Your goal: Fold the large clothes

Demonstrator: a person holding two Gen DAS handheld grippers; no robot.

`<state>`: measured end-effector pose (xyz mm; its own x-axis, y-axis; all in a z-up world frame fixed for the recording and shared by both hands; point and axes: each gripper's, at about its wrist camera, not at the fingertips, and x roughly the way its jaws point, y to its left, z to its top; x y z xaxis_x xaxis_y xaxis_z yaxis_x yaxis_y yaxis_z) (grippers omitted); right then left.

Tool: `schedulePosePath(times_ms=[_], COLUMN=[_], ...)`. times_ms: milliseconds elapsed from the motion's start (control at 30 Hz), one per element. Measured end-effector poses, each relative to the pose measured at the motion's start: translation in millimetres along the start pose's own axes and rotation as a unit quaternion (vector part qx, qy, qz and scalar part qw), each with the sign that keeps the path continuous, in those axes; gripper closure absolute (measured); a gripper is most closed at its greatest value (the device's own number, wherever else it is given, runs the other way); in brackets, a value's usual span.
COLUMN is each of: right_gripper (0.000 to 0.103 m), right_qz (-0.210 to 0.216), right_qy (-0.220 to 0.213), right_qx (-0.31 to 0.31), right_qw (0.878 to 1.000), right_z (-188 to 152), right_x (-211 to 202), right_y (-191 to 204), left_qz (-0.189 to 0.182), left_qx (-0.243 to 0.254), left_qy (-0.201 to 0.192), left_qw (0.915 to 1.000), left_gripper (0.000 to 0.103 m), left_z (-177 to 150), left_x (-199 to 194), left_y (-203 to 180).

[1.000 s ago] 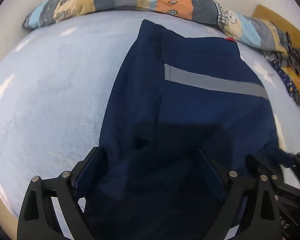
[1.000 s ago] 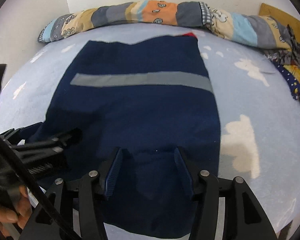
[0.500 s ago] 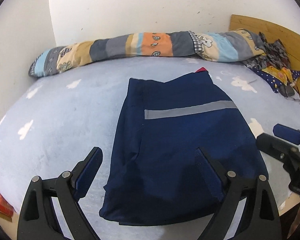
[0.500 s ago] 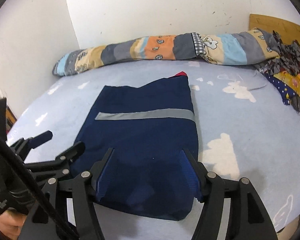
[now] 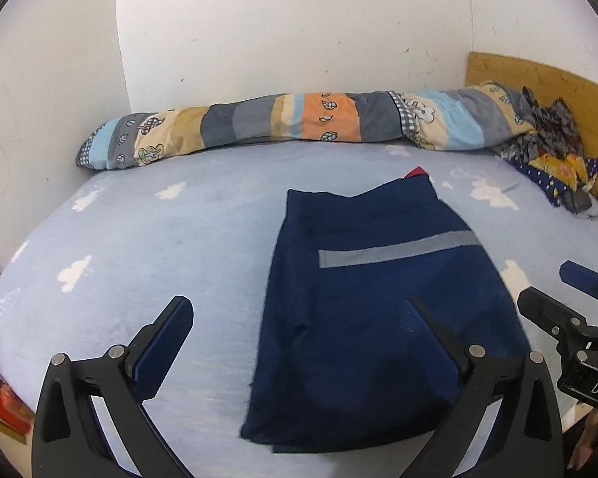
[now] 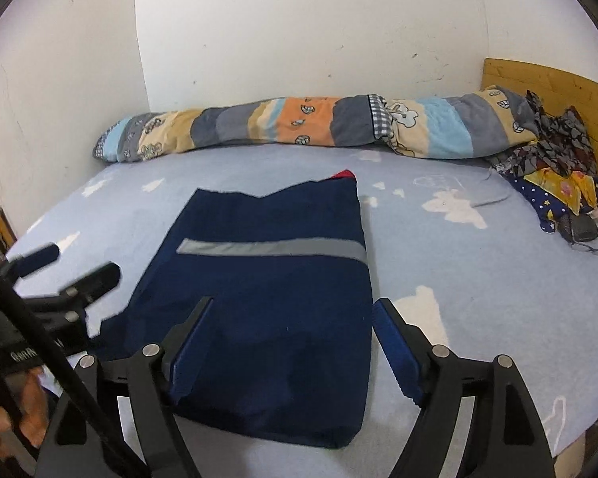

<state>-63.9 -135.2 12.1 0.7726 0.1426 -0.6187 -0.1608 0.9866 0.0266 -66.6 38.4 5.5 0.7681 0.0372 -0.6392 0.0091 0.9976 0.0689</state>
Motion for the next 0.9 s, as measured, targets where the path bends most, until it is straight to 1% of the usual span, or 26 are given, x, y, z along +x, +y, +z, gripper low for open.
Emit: schedulePosePath(times_ms=[100, 167, 233, 300, 333, 367, 467, 533, 600, 667, 733, 833, 900], right_gripper=[0.019, 0.019, 0.017, 0.016, 0.016, 0.016, 0.016, 0.016, 0.016, 0.016, 0.016, 0.016, 0.016], right_qz=[-0.001, -0.005, -0.007, -0.001, -0.001, -0.001, -0.006, -0.013, -0.013, -0.020, -0.023, -0.031, -0.035], right_qy=[-0.003, -0.013, -0.023, -0.029, -0.030, -0.030, -0.035, -0.040, -0.045, -0.049, -0.053, -0.057, -0.058], right_qx=[-0.009, -0.023, -0.029, -0.026, -0.024, -0.025, -0.026, -0.030, -0.028, -0.027, -0.034, -0.046, -0.053], right_qw=[1.000, 1.000, 0.999, 0.999, 0.999, 0.999, 0.999, 0.999, 0.999, 0.998, 0.998, 0.997, 0.996], right_z=[-9, -15, -22, -26, -29, -30, -32, -34, -35, -36, -37, -40, -41], right_x=[-7, -15, -24, -29, -30, -31, -34, -37, -40, -43, -46, -49, -49], right_y=[5, 12, 17, 18, 19, 20, 21, 22, 21, 21, 24, 29, 33], left_qz=[-0.003, 0.010, 0.002, -0.015, -0.026, -0.025, -0.017, -0.004, 0.008, 0.012, 0.003, -0.015, -0.018], left_qx=[0.013, 0.019, 0.022, 0.019, 0.012, 0.012, 0.008, -0.007, -0.002, 0.016, 0.038, 0.048, 0.051], left_qy=[0.003, 0.007, 0.015, 0.016, 0.010, 0.004, -0.023, -0.031, -0.035, -0.025, -0.016, -0.005, -0.004], left_qw=[0.9999, 0.9997, 0.9996, 0.9996, 0.9995, 0.9996, 0.9996, 0.9995, 0.9994, 0.9995, 0.9991, 0.9987, 0.9985], left_gripper=[0.000, 0.000, 0.000, 0.000, 0.000, 0.000, 0.000, 0.000, 0.000, 0.000, 0.000, 0.000, 0.000], left_z=[-4, -9, -17, -22, -23, -22, -19, -18, -18, -18, -18, -20, -21], left_x=[-9, -16, -21, -25, -30, -33, -44, -47, -47, -44, -42, -40, -40], left_y=[2, 3, 4, 7, 9, 9, 7, 7, 5, 0, -5, -10, -11])
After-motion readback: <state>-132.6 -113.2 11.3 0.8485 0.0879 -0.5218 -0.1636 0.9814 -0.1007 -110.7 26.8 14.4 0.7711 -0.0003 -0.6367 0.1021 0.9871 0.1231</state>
